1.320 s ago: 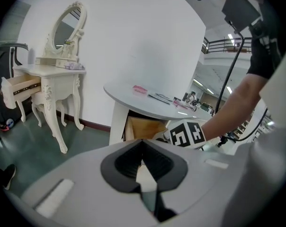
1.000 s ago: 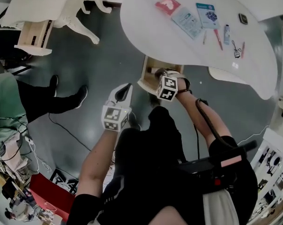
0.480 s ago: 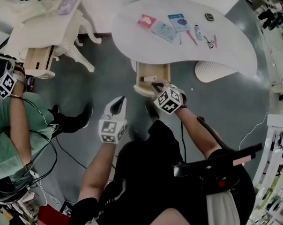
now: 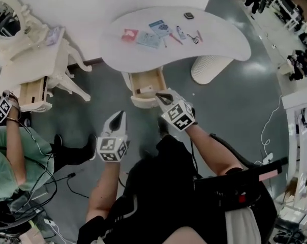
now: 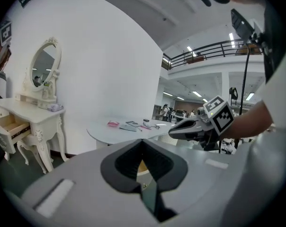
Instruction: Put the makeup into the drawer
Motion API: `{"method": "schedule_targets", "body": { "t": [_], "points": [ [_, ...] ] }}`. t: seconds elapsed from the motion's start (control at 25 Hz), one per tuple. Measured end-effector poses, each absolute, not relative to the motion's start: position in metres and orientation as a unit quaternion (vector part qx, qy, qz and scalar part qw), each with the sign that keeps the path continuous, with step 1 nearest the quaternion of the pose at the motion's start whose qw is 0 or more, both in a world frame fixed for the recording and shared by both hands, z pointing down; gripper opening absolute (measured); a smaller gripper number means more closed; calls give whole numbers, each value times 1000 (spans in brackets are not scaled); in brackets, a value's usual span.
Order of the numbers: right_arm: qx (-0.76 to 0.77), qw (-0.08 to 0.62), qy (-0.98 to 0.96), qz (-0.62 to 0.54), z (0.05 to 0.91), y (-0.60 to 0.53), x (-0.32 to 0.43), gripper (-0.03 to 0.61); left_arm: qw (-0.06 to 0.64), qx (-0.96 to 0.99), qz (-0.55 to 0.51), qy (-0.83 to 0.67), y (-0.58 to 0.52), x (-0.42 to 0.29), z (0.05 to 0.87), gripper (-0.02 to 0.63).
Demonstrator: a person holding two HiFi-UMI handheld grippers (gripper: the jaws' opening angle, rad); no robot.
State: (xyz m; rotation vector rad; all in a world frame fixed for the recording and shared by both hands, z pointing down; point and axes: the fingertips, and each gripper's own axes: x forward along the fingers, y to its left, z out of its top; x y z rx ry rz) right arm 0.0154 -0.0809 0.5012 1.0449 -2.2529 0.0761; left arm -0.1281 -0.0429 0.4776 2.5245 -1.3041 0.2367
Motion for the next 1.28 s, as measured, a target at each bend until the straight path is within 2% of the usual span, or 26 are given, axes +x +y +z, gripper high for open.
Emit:
{"method": "schedule_targets", "body": {
  "t": [0.28, 0.84, 1.28],
  "points": [
    [443, 243, -861, 61, 449, -71, 47, 3, 130, 890, 67, -433, -43, -114, 448, 0],
    [487, 86, -864, 90, 356, -123, 117, 3, 107, 878, 58, -462, -98, -82, 396, 0],
    [493, 52, -864, 87, 333, -158, 107, 2, 64, 861, 58, -501, -138, -99, 362, 0]
  ]
}}
